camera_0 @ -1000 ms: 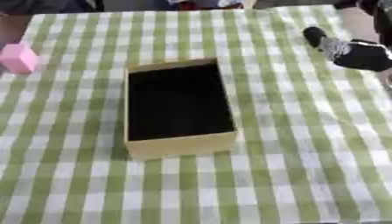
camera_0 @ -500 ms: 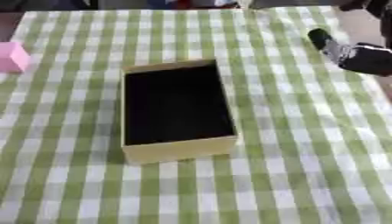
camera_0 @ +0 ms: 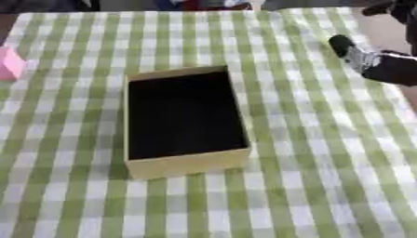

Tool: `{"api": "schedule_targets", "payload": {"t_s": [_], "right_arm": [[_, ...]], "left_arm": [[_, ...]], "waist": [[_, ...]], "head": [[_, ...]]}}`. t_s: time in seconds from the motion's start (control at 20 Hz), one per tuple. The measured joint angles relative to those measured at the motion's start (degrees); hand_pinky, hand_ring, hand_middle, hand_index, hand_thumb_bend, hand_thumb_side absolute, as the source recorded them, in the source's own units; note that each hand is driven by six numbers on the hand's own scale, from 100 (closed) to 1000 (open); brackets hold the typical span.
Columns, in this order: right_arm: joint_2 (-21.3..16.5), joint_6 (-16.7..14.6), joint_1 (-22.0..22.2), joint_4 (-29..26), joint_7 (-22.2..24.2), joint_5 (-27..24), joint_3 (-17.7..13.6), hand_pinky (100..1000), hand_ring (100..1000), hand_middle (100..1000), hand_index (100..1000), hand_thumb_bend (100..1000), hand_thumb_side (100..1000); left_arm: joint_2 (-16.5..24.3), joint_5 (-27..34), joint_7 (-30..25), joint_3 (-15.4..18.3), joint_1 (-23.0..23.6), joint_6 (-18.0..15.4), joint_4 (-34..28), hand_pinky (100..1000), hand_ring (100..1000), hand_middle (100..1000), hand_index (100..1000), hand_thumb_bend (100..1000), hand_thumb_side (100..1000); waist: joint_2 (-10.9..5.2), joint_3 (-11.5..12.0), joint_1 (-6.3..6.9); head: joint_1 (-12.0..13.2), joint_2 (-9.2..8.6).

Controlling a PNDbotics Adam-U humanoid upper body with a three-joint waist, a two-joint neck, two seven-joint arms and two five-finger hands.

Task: Pick up objects on the table and place them in the box.

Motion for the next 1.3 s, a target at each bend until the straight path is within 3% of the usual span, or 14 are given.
{"api": "schedule_targets", "payload": {"t_s": [0.7,1.05,1.3], "right_arm": [[0.5,0.0,-0.7,-0.1,0.0,0.0,0.0,732,848,864,941,465,396],[0.6,0.0,-0.7,-0.1,0.0,0.0,0.0,732,847,863,940,465,396],[0.6,0.0,-0.7,-0.1,0.0,0.0,0.0,732,847,863,940,464,397]], "left_arm": [[-1.1,-0.5,1.6,0.8,-0.6,1.4,2.2,824,788,728,851,543,129],[-1.6,-0.5,0.8,0.8,-0.8,1.5,2.3,781,677,582,720,489,100],[-1.6,-0.5,0.3,0.8,-0.9,1.8,2.2,778,666,570,709,484,100]], "waist": [[1.3,-1.3,-0.17],[1.31,-1.3,-0.14],[1.31,-1.3,-0.11]], "head": [[0.1,-1.43],[0.6,-1.44],[1.0,-1.44]]}}
